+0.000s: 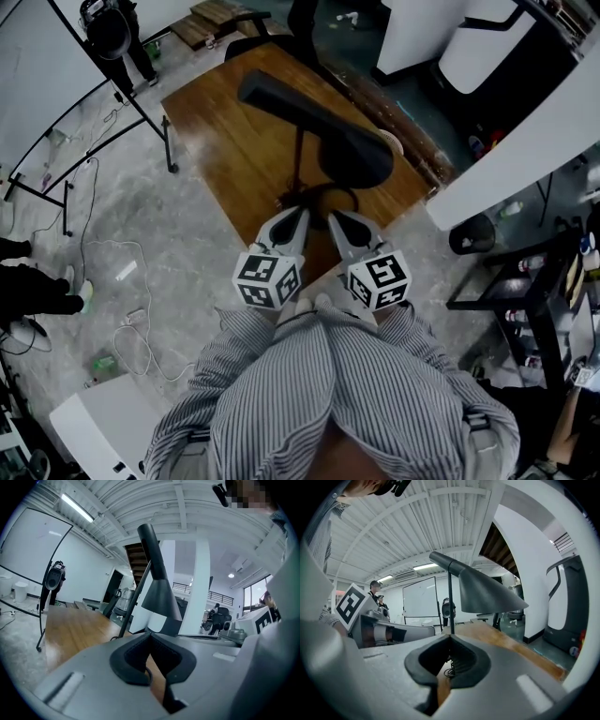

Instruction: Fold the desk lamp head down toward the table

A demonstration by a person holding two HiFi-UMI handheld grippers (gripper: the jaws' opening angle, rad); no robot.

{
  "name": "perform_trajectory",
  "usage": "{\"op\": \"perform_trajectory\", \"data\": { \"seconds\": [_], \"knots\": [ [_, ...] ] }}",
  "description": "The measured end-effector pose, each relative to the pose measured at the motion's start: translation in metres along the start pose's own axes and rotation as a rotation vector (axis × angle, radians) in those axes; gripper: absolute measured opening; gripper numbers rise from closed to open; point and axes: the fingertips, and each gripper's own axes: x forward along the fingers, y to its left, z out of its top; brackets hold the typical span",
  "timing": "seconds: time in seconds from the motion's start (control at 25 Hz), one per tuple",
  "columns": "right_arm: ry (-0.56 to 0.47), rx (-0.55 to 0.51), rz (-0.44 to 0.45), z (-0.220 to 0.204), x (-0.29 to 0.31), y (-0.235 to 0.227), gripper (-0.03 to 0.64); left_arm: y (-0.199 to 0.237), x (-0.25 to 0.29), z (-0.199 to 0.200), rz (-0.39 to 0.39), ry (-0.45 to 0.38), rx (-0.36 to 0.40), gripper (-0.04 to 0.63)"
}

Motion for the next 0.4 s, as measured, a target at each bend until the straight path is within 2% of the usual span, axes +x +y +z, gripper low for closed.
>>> {"op": "perform_trajectory", "data": {
  "seconds": [0.4],
  "knots": [
    [0.014, -0.038, -0.016, -0.004, -0.009, -0.001, 0.002, -0.013, 0.000, -0.008, -0.029, 0.010, -0.011, 0.000]
  ]
}}
